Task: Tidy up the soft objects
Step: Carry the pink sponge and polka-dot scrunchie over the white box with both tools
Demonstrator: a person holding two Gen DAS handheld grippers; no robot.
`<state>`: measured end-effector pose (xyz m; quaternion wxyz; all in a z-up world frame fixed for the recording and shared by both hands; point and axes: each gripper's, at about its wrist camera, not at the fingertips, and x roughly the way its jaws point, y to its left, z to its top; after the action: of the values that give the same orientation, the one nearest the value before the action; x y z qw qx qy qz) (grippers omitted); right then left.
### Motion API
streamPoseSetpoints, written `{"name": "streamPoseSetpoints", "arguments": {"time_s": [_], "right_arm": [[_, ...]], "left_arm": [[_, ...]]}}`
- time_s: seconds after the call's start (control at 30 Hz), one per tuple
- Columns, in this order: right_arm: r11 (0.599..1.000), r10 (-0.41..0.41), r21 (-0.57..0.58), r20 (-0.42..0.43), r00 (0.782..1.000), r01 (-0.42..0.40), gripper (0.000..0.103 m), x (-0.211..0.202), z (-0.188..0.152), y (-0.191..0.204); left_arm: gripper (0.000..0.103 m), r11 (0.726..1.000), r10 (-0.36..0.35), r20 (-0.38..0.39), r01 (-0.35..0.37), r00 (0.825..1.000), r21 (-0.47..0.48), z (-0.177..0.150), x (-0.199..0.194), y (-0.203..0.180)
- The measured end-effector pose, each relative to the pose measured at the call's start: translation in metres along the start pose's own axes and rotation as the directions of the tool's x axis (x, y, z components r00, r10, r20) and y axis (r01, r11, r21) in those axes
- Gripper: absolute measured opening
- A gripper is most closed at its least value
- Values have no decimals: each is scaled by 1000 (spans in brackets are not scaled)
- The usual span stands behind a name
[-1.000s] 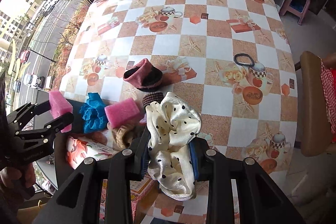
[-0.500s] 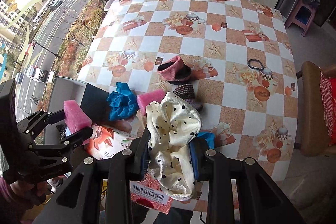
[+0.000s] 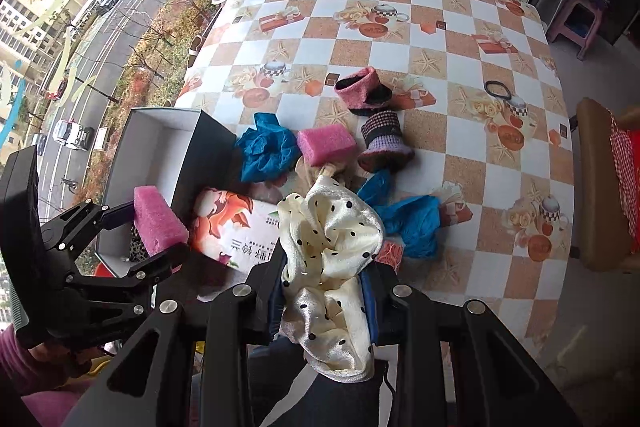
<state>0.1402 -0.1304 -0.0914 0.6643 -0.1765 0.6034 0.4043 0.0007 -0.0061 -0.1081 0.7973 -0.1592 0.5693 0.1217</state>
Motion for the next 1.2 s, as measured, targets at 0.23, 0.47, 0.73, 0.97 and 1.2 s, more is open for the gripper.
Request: {"name": "streamPoseSetpoints", "arguments": {"time_s": [0.23,0.47,0.73,0.97,1.2], "right_arm": [[999,13,39,-41,999,-11,33,8,-34,12],[998,44,46,-104,994,-40,33,26,-61,31],[994,76,-64,-156,985,-87,33,44,-67,77],[975,93,-182,-198,976,-129,33,59,-64,122],[951,94,-272,-204,974,-148,33,67,-53,159]], "left_arm": [[74,1000,-11,-20,10,1000,-30,-25,-4,14],[74,998,-12,-21,11,1000,-58,-43,-9,26],[74,994,18,-23,-20,1000,-110,-66,-18,47],[74,977,62,-23,-65,998,-204,-89,-27,75],[74,944,117,-36,-122,992,-306,-106,-32,105]]}}
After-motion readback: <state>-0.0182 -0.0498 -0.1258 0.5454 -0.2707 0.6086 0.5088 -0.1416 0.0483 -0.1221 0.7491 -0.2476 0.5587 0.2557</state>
